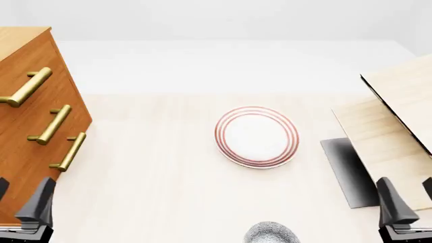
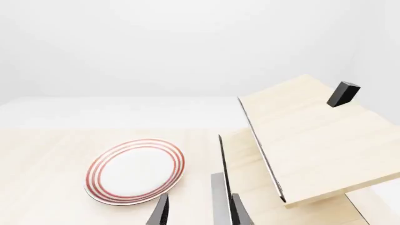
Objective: Open the top drawer of the cabinet and put the bowl in it.
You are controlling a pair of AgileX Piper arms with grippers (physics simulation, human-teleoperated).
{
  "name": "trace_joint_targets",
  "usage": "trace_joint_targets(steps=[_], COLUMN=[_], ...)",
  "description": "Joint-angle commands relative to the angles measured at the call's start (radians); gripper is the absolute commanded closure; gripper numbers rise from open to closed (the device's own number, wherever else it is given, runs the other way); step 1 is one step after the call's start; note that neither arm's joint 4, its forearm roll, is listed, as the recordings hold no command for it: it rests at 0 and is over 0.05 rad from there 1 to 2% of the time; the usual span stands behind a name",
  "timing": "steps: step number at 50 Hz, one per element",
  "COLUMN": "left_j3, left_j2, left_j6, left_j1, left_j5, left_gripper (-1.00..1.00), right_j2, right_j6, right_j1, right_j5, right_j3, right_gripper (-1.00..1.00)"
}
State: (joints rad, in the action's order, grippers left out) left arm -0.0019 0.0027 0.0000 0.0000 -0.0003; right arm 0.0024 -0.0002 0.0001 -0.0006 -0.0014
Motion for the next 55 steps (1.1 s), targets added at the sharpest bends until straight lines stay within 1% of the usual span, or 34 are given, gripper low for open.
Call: trace_joint_targets(steps=[1, 14, 16, 17, 20, 25, 30, 33, 35, 38, 39, 41, 43, 46, 47, 50, 51, 53, 54, 55], left_j3=[-0.003, -0.003, -0.003, -0.003, -0.003, -0.002, -0.003, -0.006, -0.009, -0.012, -0.015, -0.026, -0.045, -0.062, -0.067, -0.089, -0.1, -0.119, -0.119, -0.132], left_j2=[0.003, 0.002, 0.005, 0.002, 0.01, 0.068, 0.135, 0.143, 0.181, 0.225, 0.24, 0.273, 0.294, 0.333, 0.345, 0.335, 0.337, 0.336, 0.336, 0.362], left_j6=[0.0, 0.0, 0.008, 0.027, 0.03, 0.059, 0.114, 0.13, 0.165, 0.199, 0.21, 0.253, 0.288, 0.34, 0.351, 0.354, 0.39, 0.411, 0.411, 0.444], left_j1=[0.0, 0.0, -0.002, -0.02, -0.014, -0.012, -0.009, -0.006, -0.004, 0.0, -0.012, -0.007, -0.019, -0.012, -0.017, -0.02, -0.012, -0.019, -0.019, -0.023], left_j5=[0.001, 0.002, 0.001, -0.008, -0.014, -0.059, -0.108, -0.109, -0.125, -0.154, -0.162, -0.171, -0.165, -0.171, -0.175, -0.147, -0.133, -0.115, -0.114, -0.116], left_gripper=[-1.0, -1.0, -1.0, -1.0, -1.0, -1.0, -1.0, -1.0, -1.0, -1.0, -1.0, -1.0, -1.0, -1.0, -1.0, -1.0, -1.0, -1.0, -1.0, -1.0], right_j2=[0.005, 0.005, 0.005, 0.006, 0.005, 0.005, 0.005, 0.005, 0.005, 0.005, 0.005, 0.005, 0.005, 0.005, 0.005, 0.005, 0.006, 0.005, 0.005, 0.005], right_j6=[0.0, 0.0, 0.0, 0.0, 0.0, 0.0, 0.0, 0.0, 0.0, 0.0, 0.0, 0.0, 0.001, 0.0, 0.0, 0.0, 0.001, 0.0, 0.0, 0.0], right_j1=[0.0, 0.001, 0.001, 0.001, 0.001, 0.001, 0.001, 0.001, 0.001, 0.001, 0.001, 0.001, 0.001, 0.001, 0.001, 0.001, 0.001, 0.001, 0.001, 0.001], right_j5=[-0.001, -0.001, -0.001, -0.001, -0.001, -0.001, -0.001, -0.001, -0.001, -0.001, -0.001, -0.001, -0.001, -0.001, -0.001, -0.001, -0.001, -0.001, -0.001, -0.001], right_j3=[-0.003, -0.003, -0.003, -0.003, -0.003, -0.003, -0.003, -0.003, -0.003, -0.003, -0.003, -0.003, -0.003, -0.003, -0.003, -0.003, -0.003, -0.003, -0.003, -0.003], right_gripper=[-1.0, -1.0, -1.0, -1.0, -1.0, -1.0, -1.0, -1.0, -1.0, -1.0, -1.0, -1.0, -1.0, -1.0, -1.0, -1.0, -1.0, -1.0, -1.0, -1.0])
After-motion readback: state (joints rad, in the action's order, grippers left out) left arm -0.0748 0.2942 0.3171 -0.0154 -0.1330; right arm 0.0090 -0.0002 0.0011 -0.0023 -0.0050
